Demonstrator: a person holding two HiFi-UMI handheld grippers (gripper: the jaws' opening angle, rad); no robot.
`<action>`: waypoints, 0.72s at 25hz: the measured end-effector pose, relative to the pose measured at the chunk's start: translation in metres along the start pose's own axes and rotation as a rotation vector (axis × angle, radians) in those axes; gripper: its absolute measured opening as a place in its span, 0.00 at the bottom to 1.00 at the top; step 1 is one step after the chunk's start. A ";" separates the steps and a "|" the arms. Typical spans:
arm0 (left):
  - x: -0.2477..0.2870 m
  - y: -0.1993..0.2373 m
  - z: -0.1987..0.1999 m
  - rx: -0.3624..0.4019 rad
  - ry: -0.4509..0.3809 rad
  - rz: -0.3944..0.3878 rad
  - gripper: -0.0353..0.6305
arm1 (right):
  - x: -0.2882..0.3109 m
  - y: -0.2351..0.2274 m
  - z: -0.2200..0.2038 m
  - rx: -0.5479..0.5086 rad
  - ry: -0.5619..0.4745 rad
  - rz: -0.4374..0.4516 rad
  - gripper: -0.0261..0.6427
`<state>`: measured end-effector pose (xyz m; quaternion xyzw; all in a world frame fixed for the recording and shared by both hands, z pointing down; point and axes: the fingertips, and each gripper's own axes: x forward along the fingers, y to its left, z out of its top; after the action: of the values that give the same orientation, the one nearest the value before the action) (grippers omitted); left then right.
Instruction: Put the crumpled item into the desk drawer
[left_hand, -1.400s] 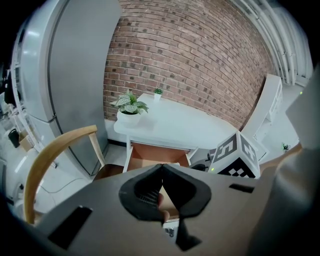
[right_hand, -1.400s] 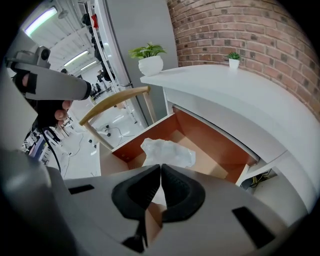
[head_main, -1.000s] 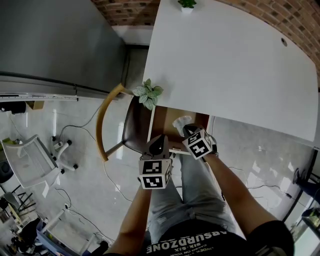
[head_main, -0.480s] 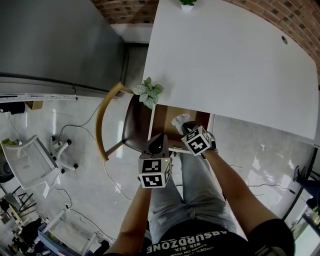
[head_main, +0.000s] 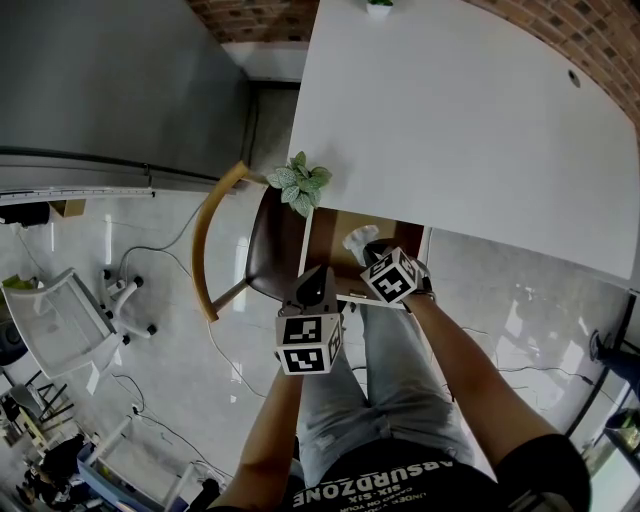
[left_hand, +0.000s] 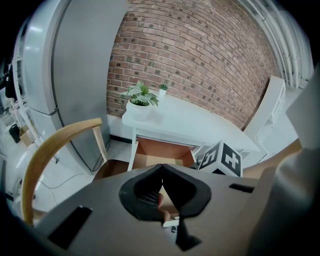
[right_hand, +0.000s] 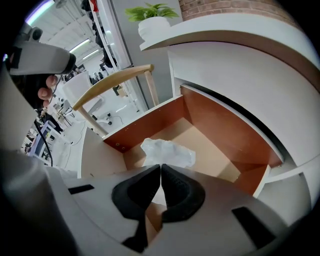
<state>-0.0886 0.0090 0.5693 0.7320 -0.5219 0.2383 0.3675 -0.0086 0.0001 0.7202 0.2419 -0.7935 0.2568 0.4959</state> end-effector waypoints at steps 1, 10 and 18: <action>0.000 0.001 0.000 0.000 0.002 0.001 0.06 | 0.002 0.000 0.000 -0.006 0.005 0.001 0.04; 0.008 0.007 0.002 -0.003 0.014 0.002 0.06 | 0.019 -0.006 -0.003 0.006 0.039 0.009 0.04; 0.013 0.009 0.001 -0.006 0.023 -0.004 0.06 | 0.031 -0.006 -0.005 0.006 0.067 0.025 0.04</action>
<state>-0.0926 -0.0014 0.5811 0.7293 -0.5167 0.2445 0.3760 -0.0133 -0.0055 0.7510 0.2244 -0.7787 0.2733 0.5182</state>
